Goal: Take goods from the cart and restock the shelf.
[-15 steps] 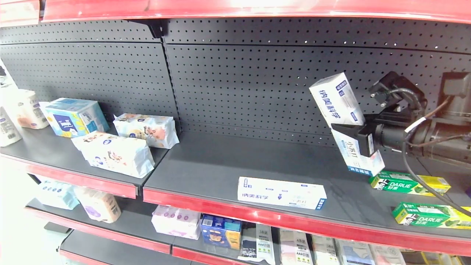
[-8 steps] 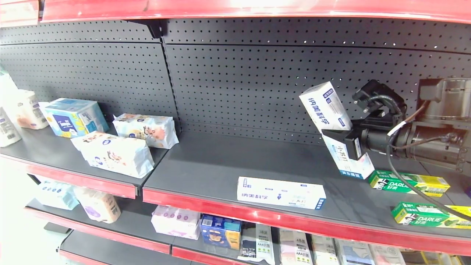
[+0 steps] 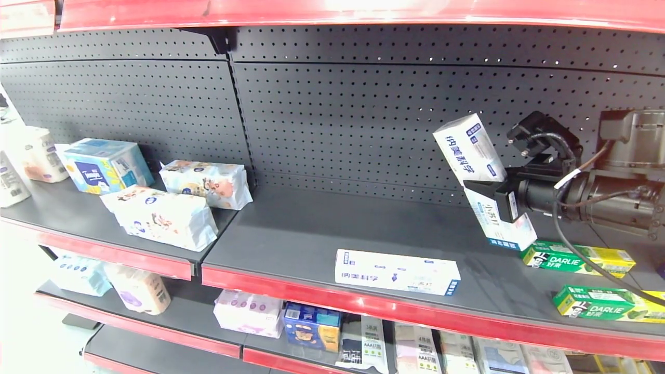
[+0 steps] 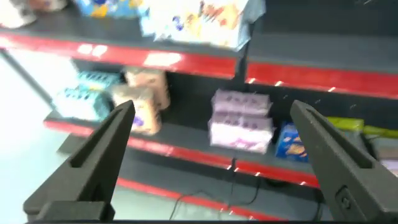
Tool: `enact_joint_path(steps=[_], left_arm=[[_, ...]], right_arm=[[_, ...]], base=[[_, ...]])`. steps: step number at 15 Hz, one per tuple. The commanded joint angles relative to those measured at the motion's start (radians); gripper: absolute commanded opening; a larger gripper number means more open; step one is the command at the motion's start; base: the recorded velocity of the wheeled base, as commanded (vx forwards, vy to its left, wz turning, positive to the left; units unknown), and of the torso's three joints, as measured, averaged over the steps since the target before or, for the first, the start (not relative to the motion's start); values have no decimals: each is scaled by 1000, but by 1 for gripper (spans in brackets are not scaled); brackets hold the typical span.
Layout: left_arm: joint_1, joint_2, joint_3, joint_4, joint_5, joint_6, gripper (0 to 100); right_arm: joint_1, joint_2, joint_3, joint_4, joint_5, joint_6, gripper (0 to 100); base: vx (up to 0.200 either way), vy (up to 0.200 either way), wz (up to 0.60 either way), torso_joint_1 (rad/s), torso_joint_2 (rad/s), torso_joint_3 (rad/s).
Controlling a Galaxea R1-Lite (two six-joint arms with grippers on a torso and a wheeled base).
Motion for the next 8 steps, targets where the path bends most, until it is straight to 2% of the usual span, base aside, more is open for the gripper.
enact_joint_path(steps=[1,2,3,5,6,8], left_arm=[[12,23,-20,34,22,-1,100],[27,42,-32,51,38,-1,100],[90,55,-32,59,44,-3,100],[275,55,-17,59,39,-1,100],[301,48,-17,57,30,2,100],[308,-4,-14,56,-123,3,100]], right_arm=[[-13,-4,1,0,1,2,0],[-18,-4,-1,0,1,2,0],[-21,-2,1,0,1,3,0],[-27,0,4,0,1,3,0],[-28,1,2,0,1,3,0],[-33,10,-2,0,2,3,0]], base=[[0,0,0,0,0,0],[0,0,0,0,0,0],[0,0,0,0,0,0],[0,0,0,0,0,0],[0,0,0,0,0,0],[0,0,0,0,0,0]])
